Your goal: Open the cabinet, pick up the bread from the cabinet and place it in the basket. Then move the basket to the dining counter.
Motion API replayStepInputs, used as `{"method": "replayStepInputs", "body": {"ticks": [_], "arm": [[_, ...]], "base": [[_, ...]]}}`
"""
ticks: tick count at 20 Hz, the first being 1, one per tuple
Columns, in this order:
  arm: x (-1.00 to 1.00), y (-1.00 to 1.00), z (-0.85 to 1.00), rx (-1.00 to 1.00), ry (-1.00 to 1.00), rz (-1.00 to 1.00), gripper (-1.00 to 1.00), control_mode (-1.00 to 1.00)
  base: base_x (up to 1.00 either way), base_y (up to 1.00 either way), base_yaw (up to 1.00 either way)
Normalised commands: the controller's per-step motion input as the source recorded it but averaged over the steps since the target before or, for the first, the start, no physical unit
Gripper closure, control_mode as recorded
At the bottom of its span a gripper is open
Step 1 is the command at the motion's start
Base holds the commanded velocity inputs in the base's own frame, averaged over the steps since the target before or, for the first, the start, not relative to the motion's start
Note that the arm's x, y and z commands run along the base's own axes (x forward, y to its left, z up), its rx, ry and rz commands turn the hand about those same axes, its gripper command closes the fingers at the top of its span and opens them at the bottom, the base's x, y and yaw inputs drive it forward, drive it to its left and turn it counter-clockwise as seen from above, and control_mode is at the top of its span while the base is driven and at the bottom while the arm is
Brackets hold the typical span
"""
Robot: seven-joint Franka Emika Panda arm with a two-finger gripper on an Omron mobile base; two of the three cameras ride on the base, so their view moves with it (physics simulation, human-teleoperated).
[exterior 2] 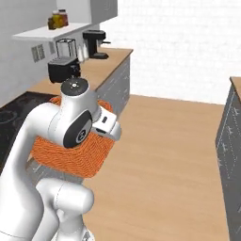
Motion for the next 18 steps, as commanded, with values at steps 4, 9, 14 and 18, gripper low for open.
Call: {"method": "replayStepInputs", "body": {"ticks": [4, 9, 14, 18], "arm": [[0.0, 0.0, 0.0, 0.0, 0.0, 0.0, 1.0, 1.0], [0.0, 0.0, 0.0, 0.0, 0.0, 0.0, 1.0, 1.0], [0.0, 0.0, 0.0, 0.0, 0.0, 0.0, 1.0, 1.0], [0.0, 0.0, 0.0, 0.0, 0.0, 0.0, 1.0, 1.0]], "base": [[0.0, -0.34, -0.86], [0.0, -0.4, -0.84], [0.0, -0.41, -0.84], [0.0, -0.42, -0.83]]}}
